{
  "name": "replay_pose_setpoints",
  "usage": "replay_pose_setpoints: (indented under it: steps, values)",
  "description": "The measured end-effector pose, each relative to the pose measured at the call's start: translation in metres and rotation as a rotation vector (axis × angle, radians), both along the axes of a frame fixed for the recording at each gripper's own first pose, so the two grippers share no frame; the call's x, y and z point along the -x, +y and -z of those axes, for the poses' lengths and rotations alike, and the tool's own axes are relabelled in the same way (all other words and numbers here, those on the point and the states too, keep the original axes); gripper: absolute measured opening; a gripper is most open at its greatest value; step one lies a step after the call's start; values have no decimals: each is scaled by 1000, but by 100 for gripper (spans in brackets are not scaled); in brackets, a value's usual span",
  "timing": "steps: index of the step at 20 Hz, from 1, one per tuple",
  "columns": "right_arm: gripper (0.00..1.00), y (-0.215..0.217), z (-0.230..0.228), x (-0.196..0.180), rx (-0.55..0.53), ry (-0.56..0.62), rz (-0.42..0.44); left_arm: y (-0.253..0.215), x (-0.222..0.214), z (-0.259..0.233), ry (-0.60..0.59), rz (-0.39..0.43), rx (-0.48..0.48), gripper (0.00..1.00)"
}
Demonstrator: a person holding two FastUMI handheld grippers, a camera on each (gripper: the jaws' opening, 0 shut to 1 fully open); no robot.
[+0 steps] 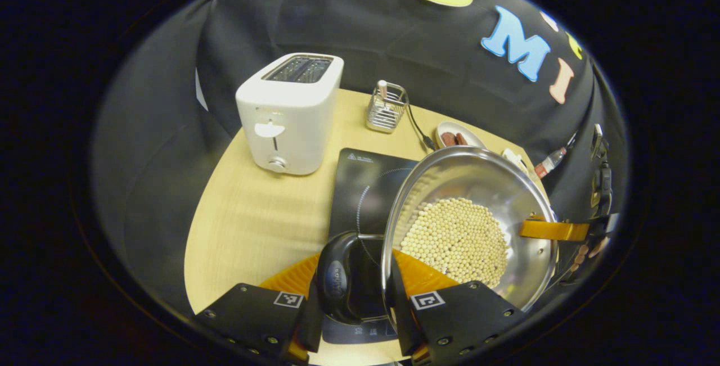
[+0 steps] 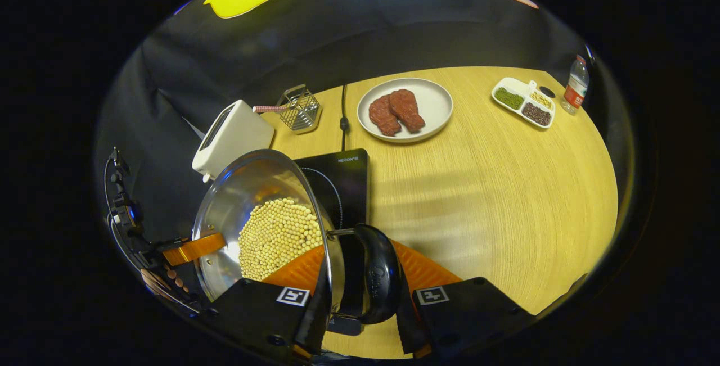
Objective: First push the handle of the pot to place it horizontally, then grasp the pot with both hands and set it on the induction cooktop.
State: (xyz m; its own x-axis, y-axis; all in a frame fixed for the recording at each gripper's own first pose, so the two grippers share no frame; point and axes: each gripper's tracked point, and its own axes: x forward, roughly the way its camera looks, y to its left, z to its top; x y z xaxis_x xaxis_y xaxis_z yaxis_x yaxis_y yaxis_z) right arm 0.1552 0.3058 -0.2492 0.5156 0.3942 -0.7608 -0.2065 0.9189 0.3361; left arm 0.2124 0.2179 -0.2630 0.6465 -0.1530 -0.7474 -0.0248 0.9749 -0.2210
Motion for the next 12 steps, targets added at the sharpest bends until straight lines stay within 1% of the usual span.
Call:
replay_pose_setpoints:
  steps: [1, 2, 3, 4, 6, 7, 9, 10, 11, 12]
  values:
    - [51, 5, 0, -4, 1, -1, -2, 3, -6, 2, 0, -1, 0, 57]
    - [51, 7, 0, -9, 2, -2, -1, 6, -11, 3, 1, 0, -4, 54]
    - [54, 9, 2, -11, 1, -2, 3, 8, -17, 5, -1, 5, -10, 54]
    - [51, 9, 4, -14, -3, 1, 8, 9, -24, 7, -3, 11, -16, 54]
    - [51, 11, 11, -21, -5, 9, 19, 10, -32, 11, -5, 22, -25, 55]
    - [54, 11, 14, -26, -5, 9, 22, 10, -36, 13, -8, 26, -28, 55]
    - [54, 12, 17, -31, -6, 2, 30, 10, -41, 16, -17, 31, -29, 57]
    - [54, 12, 20, -34, -7, 2, 33, 12, -44, 18, -18, 33, -29, 56]
    - [51, 14, 22, -35, -6, 4, 34, 13, -45, 20, -18, 34, -29, 55]
    - [54, 16, 25, -36, -7, 10, 34, 15, -48, 23, -15, 36, -31, 54]
